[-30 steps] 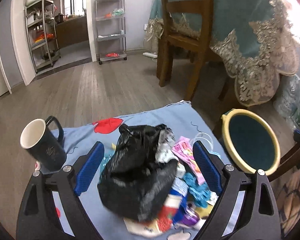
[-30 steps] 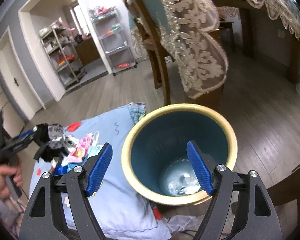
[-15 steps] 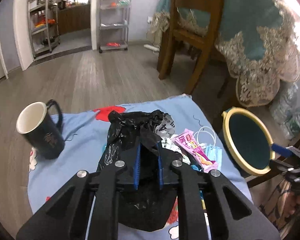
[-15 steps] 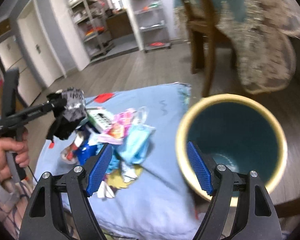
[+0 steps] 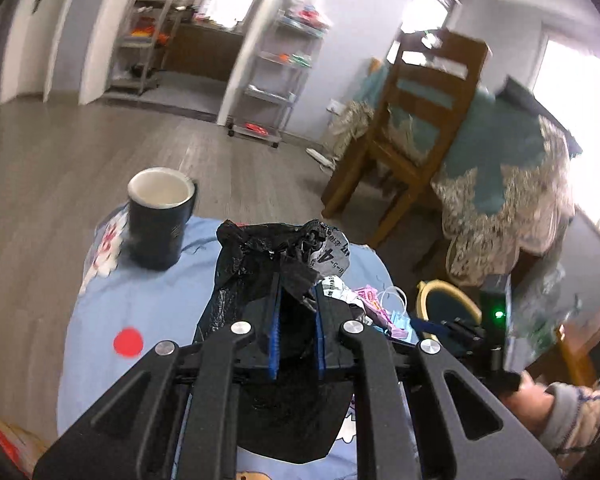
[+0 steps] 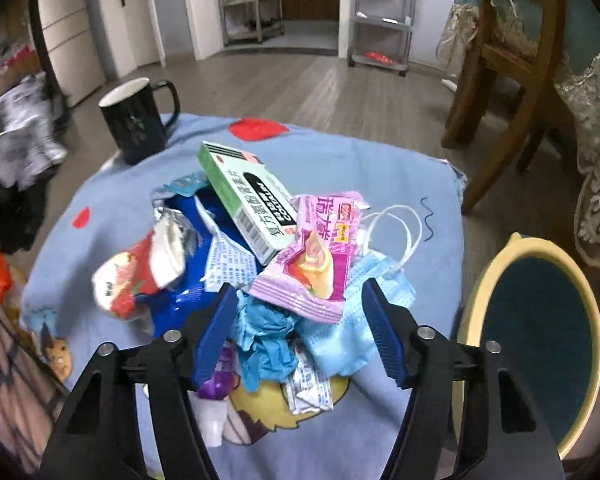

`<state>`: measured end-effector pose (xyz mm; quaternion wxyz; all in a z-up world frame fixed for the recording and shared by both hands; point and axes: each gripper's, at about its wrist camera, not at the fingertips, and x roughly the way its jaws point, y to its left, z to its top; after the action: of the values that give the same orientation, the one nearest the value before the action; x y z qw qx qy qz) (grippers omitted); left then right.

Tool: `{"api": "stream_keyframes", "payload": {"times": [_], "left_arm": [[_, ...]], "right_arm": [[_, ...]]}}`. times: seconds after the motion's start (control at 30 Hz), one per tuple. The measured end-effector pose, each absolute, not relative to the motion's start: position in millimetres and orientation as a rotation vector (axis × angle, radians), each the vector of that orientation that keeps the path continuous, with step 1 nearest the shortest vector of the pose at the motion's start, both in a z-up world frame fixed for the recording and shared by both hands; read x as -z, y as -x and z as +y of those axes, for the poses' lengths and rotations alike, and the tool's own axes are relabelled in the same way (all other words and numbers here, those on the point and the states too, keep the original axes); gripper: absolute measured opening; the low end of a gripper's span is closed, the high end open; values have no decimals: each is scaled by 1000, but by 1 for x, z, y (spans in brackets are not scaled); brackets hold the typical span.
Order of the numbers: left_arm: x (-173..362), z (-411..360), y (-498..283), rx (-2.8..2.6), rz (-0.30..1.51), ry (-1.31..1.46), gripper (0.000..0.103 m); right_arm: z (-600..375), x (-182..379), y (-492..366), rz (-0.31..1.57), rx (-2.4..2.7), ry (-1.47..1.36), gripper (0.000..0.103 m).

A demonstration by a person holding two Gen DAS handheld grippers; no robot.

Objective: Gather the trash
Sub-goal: 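Grasp the pink wrapper with the right tool while the left tool holds the black bag, then carry the pink wrapper over the bin and open the right tool while left holds bag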

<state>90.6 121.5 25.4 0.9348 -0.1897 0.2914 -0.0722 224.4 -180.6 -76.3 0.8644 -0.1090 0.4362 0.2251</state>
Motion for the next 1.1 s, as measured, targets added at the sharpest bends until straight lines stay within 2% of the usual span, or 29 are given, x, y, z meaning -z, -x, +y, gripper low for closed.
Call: {"api": "stream_keyframes", "payload": {"times": [0.03, 0.17, 0.3, 0.37, 0.5, 0.6, 1.1], "left_arm": [[-24, 128, -88, 143, 580, 422, 12], [-17, 141, -89, 127, 574, 479, 12], [-11, 142, -94, 114, 587, 487, 12], [-12, 139, -93, 120, 587, 474, 12], [-14, 131, -91, 129, 582, 432, 12], [-15, 129, -90, 135, 579, 422, 12], [-20, 105, -87, 186, 586, 411, 12]], "right_arm": [[-181, 78, -227, 921, -469, 225, 59], [-185, 78, -233, 948, -476, 177, 36], [-192, 74, -231, 950, -496, 133, 25], [-197, 72, -229, 952, -499, 113, 24], [-208, 68, -222, 942, -503, 67, 6], [-217, 62, -214, 912, -503, 51, 2], [-261, 13, -183, 784, -519, -85, 1]]}}
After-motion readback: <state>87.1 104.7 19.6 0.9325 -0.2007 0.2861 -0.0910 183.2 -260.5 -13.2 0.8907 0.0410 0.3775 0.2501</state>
